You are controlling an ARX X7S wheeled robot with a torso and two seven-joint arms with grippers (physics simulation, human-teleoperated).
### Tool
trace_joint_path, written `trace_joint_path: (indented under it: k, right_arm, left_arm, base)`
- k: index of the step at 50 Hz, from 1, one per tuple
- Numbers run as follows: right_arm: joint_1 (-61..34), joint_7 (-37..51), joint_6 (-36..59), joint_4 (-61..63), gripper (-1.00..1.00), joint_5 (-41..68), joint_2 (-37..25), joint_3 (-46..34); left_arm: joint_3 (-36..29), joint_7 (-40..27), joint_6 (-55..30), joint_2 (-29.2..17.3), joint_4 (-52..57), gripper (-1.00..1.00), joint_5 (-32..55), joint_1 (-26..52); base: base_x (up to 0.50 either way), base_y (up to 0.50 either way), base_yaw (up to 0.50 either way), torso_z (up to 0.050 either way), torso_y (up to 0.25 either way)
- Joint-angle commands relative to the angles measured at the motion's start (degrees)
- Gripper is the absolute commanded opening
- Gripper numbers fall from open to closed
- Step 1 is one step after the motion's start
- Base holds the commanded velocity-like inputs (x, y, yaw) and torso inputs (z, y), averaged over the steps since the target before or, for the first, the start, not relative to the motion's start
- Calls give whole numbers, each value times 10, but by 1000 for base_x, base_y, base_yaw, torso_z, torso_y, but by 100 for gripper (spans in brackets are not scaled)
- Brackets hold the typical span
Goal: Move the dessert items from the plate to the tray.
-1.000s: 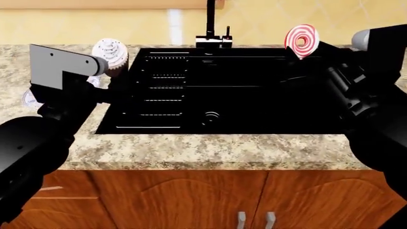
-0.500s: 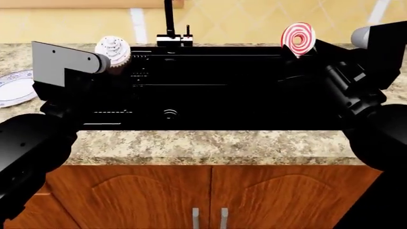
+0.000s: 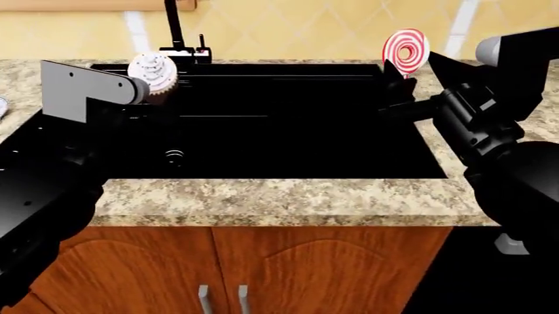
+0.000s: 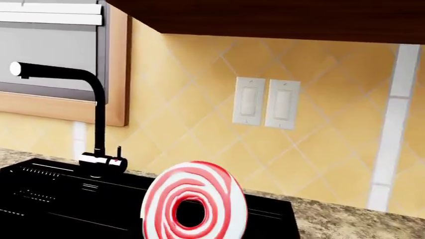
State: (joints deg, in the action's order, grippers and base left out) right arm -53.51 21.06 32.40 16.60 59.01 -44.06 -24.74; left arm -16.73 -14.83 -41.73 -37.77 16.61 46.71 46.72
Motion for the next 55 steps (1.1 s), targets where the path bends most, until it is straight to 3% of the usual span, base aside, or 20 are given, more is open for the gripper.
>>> trace_joint_path:
  k: [1, 55]
  right_arm:
    - [-2, -5, 2, -1, -100, -7, 2, 1]
    - [-5, -28, 12, -4, -100, 8, 3, -7]
  left_arm:
    - [3, -9, -2, -4, 6, -100, 8, 2]
    - [6, -15, -6, -28, 43, -100, 19, -18]
  base:
    - [0, -500, 0, 0, 0]
    - [6, -500, 0, 0, 0]
